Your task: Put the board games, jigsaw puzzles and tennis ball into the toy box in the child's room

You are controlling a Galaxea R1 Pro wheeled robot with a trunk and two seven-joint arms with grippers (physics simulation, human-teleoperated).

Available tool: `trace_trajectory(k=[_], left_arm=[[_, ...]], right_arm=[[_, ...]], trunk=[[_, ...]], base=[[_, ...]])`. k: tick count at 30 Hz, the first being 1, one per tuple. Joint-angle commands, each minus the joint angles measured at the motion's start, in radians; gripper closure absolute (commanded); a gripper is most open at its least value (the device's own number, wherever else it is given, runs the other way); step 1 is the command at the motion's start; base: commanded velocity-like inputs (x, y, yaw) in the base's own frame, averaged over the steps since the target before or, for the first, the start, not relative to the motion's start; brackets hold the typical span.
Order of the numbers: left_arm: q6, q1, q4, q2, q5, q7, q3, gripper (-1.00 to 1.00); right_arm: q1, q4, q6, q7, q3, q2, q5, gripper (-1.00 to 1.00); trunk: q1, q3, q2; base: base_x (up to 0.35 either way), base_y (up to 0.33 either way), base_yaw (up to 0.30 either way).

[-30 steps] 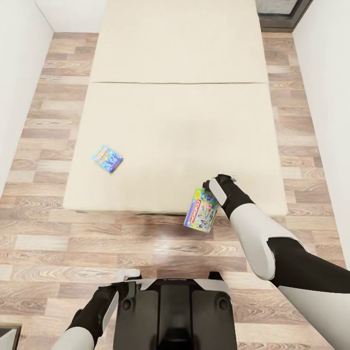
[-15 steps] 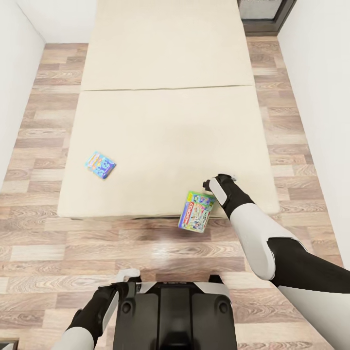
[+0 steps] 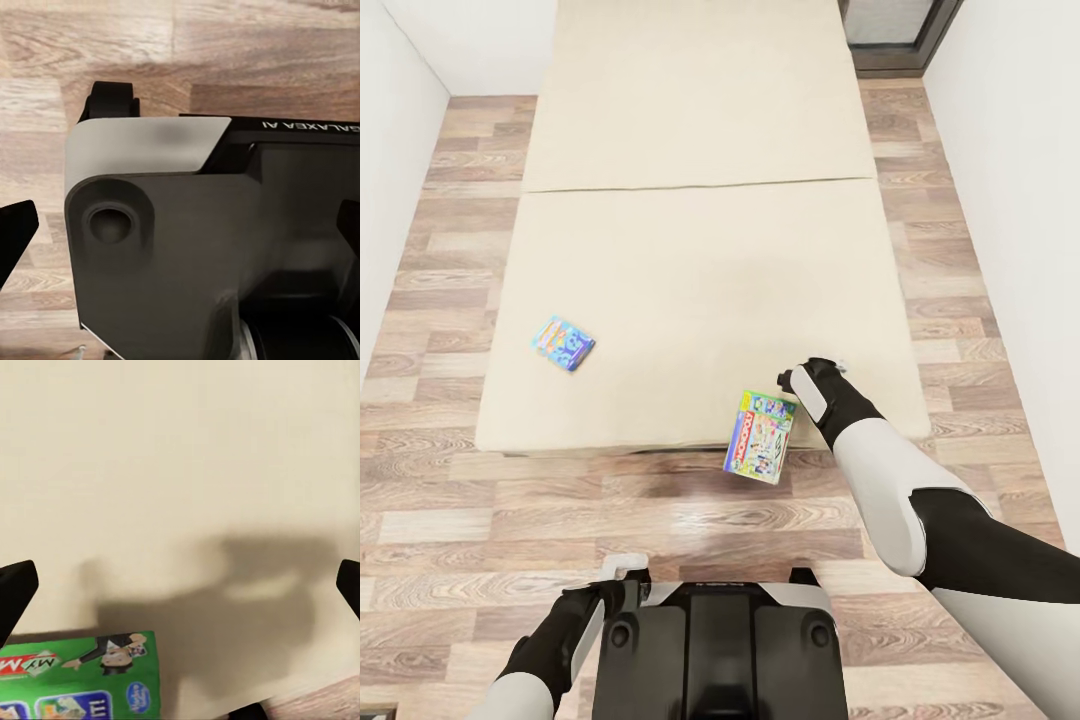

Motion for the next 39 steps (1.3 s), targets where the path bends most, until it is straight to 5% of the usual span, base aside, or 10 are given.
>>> trace_trajectory(k=[1, 14, 24, 37, 39], left_arm=[[0.005, 0.000, -0.002, -0.002, -0.010, -0.010, 0.008, -1.00], [0.006, 0.000, -0.002, -0.002, -0.011, -0.010, 0.009, -1.00], [0.005, 0.000, -0.002, -0.001, -0.011, -0.010, 0.008, -1.00], [0.006, 0.000, -0.024, 0.000, -0.010, -0.010, 0.007, -1.00], [0.007, 0.000, -0.028, 0.000, -0.010, -0.010, 0.007, -1.00]], right_arm=[[0.000, -0.002, 0.002, -0.007, -0.004, 0.001, -0.008, -1.00], [0.027, -0.239, 0.113, -0.004, -0.011, 0.001, -0.010, -1.00], [0.068, -0.266, 0.125, 0.020, -0.013, -0.014, -0.025, -1.00], [0.187, -0.270, 0.182, 0.564, -0.032, -0.229, -0.030, -1.00], [0.217, -0.270, 0.181, 0.720, -0.042, -0.274, -0.029, -1.00]], trunk=[[0.000, 0.000, -0.001], [0.000, 0.019, -0.001], [0.000, 0.035, -0.001], [0.000, 0.055, -0.001], [0.000, 0.058, -0.001]], base=[[0.000, 0.000, 0.000], [0.000, 0.000, -0.005], [0.000, 0.000, -0.062], [0.000, 0.000, -0.089], [0.000, 0.000, -0.117]])
